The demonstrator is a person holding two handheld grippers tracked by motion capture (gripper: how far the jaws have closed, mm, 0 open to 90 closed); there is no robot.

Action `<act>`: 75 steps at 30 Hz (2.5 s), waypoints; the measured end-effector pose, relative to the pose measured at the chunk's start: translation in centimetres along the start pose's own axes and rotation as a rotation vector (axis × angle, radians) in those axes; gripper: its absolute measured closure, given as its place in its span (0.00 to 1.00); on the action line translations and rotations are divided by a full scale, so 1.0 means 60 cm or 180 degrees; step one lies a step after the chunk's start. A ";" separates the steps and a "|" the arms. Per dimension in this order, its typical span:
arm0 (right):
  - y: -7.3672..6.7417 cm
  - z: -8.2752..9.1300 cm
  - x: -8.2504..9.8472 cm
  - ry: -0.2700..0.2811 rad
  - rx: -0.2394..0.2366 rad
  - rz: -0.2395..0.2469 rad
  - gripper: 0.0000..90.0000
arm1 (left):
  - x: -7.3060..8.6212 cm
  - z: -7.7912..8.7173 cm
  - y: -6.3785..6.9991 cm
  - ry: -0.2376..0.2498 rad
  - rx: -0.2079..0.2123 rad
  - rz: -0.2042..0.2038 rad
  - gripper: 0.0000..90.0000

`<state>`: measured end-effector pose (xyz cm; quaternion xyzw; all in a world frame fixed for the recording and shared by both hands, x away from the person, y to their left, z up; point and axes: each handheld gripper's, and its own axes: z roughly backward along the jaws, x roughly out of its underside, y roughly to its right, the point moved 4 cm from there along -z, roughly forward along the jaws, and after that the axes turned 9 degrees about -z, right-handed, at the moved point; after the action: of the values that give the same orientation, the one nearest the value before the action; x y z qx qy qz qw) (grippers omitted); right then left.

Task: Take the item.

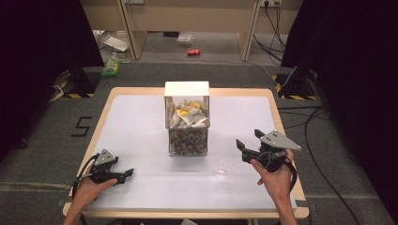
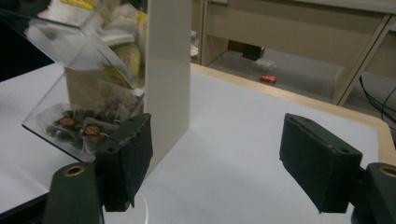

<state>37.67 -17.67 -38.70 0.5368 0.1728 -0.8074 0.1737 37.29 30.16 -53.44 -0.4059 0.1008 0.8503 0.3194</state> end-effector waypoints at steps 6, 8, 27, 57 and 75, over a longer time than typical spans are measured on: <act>-0.030 -0.003 -0.022 0.0038 -0.0121 0.0052 0.31 | 0.000 0.000 0.000 0.0001 0.0001 0.0000 0.17; -0.038 -0.009 -0.025 0.0028 -0.0164 0.0056 0.32 | 0.000 0.000 0.000 0.0001 0.0002 0.0001 0.17; -0.110 -0.043 -0.072 0.0117 -0.0469 0.0194 0.38 | 0.000 0.000 0.000 0.0001 0.0001 0.0002 0.17; -0.208 -0.130 -0.123 -0.0051 -0.0670 0.0480 0.50 | 0.000 0.000 0.000 0.0001 -0.0001 -0.0001 0.17; -0.216 -0.181 -0.126 -0.0347 -0.0472 0.0667 0.61 | 0.000 0.000 0.000 0.0001 -0.0001 -0.0001 0.17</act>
<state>43.13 -0.52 -34.46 0.4929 0.1653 -0.7978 0.3054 37.28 30.16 -53.44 -0.4061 0.1006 0.8502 0.3195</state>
